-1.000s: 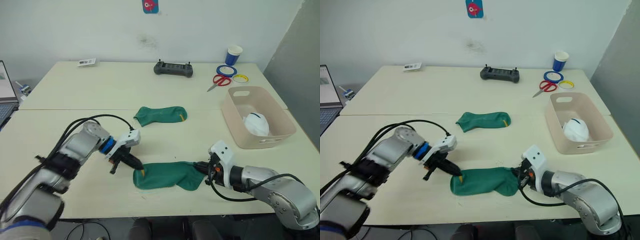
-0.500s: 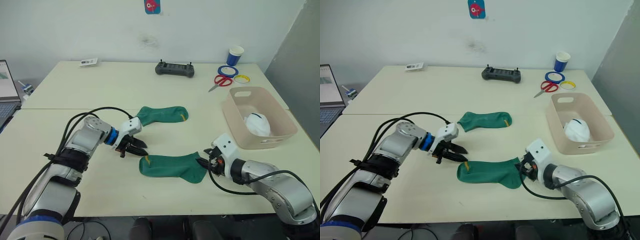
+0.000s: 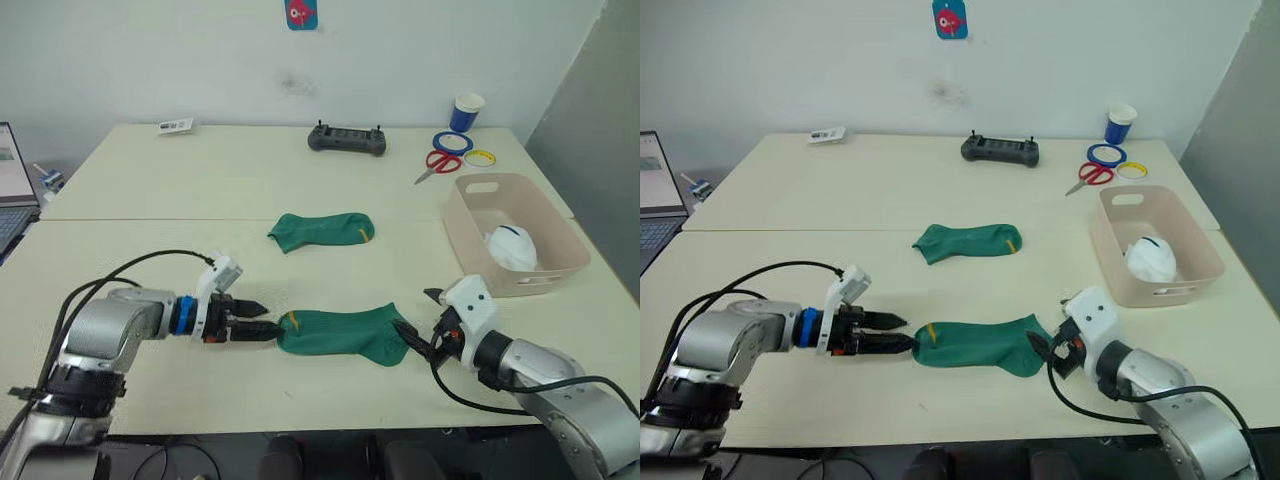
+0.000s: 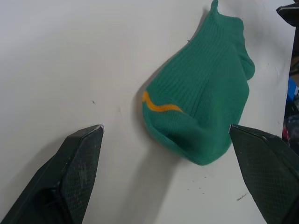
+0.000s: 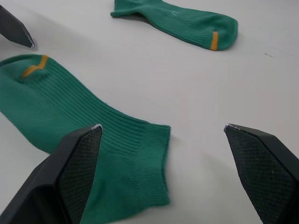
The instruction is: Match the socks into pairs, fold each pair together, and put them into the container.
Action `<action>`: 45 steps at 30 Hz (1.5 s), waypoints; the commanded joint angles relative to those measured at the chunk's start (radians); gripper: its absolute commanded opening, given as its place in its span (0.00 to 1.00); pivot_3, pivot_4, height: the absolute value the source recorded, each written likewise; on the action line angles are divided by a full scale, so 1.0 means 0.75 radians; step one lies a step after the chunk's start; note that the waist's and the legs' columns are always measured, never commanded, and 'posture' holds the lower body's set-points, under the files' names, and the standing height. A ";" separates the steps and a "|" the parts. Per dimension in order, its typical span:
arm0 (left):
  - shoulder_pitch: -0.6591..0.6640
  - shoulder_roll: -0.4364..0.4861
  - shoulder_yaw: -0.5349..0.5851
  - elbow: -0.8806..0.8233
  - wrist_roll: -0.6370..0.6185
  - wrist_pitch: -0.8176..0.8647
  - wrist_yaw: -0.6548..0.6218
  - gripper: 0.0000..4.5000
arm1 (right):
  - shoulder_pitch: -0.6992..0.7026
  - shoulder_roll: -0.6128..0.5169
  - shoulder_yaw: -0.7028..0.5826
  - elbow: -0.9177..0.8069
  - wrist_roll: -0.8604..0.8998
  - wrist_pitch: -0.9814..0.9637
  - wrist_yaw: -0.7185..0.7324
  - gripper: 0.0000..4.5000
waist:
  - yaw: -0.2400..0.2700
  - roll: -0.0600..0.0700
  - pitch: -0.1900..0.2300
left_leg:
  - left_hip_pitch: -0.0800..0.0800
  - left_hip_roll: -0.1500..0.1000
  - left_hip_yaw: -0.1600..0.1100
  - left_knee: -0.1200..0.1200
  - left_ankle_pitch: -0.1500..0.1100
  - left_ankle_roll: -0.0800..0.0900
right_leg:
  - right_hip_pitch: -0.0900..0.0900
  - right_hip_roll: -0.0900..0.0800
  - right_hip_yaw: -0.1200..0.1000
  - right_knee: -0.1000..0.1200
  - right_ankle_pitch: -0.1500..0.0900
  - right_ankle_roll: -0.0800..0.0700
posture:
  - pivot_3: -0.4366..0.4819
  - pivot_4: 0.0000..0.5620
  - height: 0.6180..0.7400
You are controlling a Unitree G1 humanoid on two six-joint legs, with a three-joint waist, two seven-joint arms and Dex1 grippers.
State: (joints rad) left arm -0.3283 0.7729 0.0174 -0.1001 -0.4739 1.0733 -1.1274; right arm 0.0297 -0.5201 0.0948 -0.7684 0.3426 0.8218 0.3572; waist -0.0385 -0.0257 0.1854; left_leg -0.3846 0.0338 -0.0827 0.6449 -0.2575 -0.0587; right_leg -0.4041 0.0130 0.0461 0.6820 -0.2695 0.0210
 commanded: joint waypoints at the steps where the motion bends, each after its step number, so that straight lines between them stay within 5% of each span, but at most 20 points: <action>1: 0.034 -0.051 0.044 -0.105 -0.052 0.090 0.132 0.99 | 0.027 0.035 0.036 0.034 -0.060 -0.086 -0.035 1.00 | 0.006 0.000 0.000 | 0.000 0.000 0.000 0.000 0.000 0.000 | 0.000 0.000 0.000 0.000 0.000 0.000 | 0.48 0.27 1.00; 8: 0.094 -0.113 0.010 -0.177 -0.111 0.180 0.255 0.60 | 0.053 0.081 0.088 0.162 -0.129 -0.107 -0.058 1.00 | 0.008 0.000 -0.001 | 0.000 -0.001 0.002 -0.001 0.000 0.000 | 0.000 -0.001 0.002 -0.001 0.000 0.000 | 0.48 0.27 1.00; 17: 0.103 -0.166 0.000 -0.238 -0.175 0.216 0.349 0.00 | 0.076 0.076 0.122 0.148 -0.133 -0.081 -0.026 0.31 | 0.008 0.001 -0.001 | 0.000 -0.001 0.002 -0.001 0.000 -0.001 | 0.000 -0.001 0.002 -0.001 0.000 0.000 | 0.48 0.27 1.00; 21: 0.095 -0.116 0.011 -0.205 -0.180 0.184 0.341 0.00 | 0.081 0.074 0.117 0.122 -0.114 -0.057 -0.009 0.01 | 0.008 0.001 -0.001 | 0.001 -0.001 0.001 -0.001 0.000 0.000 | 0.000 -0.001 0.002 -0.001 0.000 0.000 | 0.48 0.27 1.00; 33: 0.165 0.218 -0.059 -0.151 -0.167 0.006 0.086 0.00 | 0.073 0.011 0.107 -0.073 0.090 0.167 0.124 0.00 | 0.007 0.002 -0.001 | 0.000 -0.001 0.001 -0.003 0.000 -0.001 | -0.002 -0.001 0.002 -0.002 -0.001 -0.001 | 0.48 0.27 1.00; 45: 0.250 0.235 -0.063 -0.221 -0.169 -0.017 0.117 0.00 | 0.087 -0.003 0.147 -0.110 0.109 0.263 0.068 0.00 | 0.008 0.002 -0.001 | 0.000 -0.001 0.002 -0.004 0.000 0.000 | -0.002 -0.001 0.001 -0.002 -0.001 -0.002 | 0.48 0.27 1.00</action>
State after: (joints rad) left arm -0.1555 0.9402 -0.0319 -0.2457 -0.6022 1.0586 -1.0511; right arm 0.0981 -0.5192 0.2039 -0.8113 0.4192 1.0173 0.4155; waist -0.0328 -0.0243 0.1846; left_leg -0.3843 0.0333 -0.0815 0.6419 -0.2576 -0.0590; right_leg -0.4053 0.0122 0.0472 0.6806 -0.2706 0.0194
